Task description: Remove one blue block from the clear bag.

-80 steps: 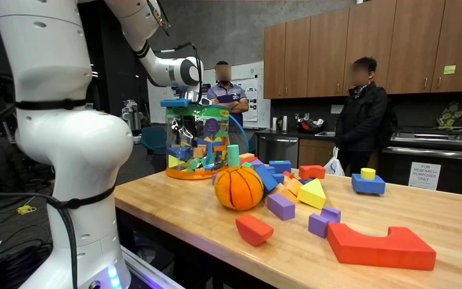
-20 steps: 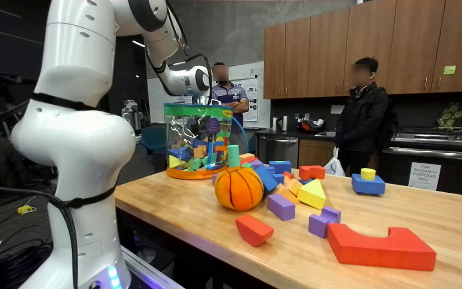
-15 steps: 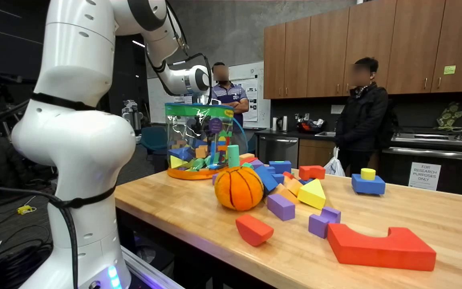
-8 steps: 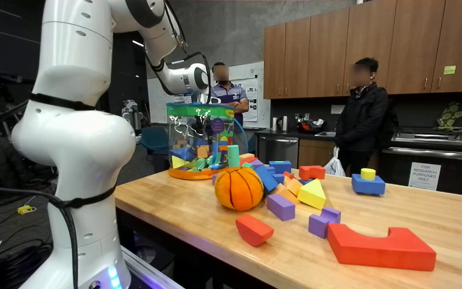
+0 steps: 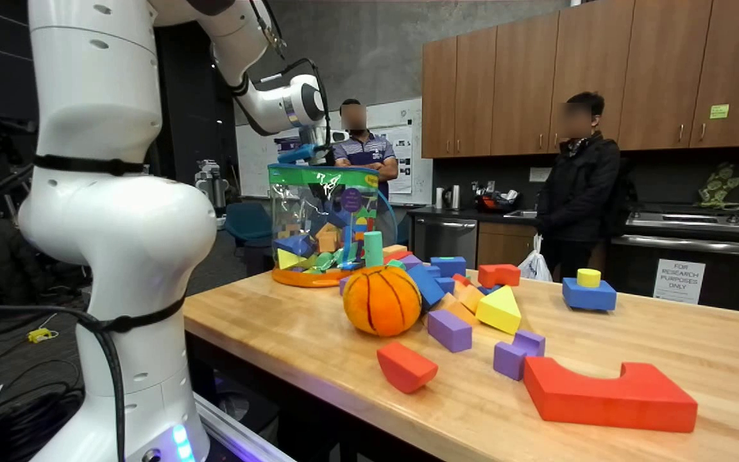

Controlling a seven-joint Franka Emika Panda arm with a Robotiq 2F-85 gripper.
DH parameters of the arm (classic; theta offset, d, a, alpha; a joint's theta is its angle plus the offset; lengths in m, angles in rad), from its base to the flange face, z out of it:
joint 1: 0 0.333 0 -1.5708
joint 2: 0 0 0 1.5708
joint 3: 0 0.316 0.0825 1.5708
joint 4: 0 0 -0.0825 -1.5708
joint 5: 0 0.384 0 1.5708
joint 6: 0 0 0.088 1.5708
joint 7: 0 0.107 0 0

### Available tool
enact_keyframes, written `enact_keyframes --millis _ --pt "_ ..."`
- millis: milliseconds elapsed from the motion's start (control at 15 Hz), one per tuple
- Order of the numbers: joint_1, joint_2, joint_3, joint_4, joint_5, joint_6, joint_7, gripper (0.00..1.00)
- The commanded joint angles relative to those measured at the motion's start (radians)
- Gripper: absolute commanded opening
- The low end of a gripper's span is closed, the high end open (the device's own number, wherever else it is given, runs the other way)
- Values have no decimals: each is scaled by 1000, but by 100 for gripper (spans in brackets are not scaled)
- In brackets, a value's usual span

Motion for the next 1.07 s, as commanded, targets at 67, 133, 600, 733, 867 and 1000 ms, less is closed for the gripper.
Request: enact_keyframes --millis 67,133,600,733,867,1000 --pt "-29 -122 23 -64 -67 34 53 19" --pt "-34 -139 27 -68 -79 39 61 18" --pt "-82 -242 64 -99 -158 100 125 14" --pt "-98 -269 76 -113 -187 143 148 14" --pt "-114 -292 91 -126 -222 186 175 14" --pt "-132 -311 106 -138 -259 230 206 14"
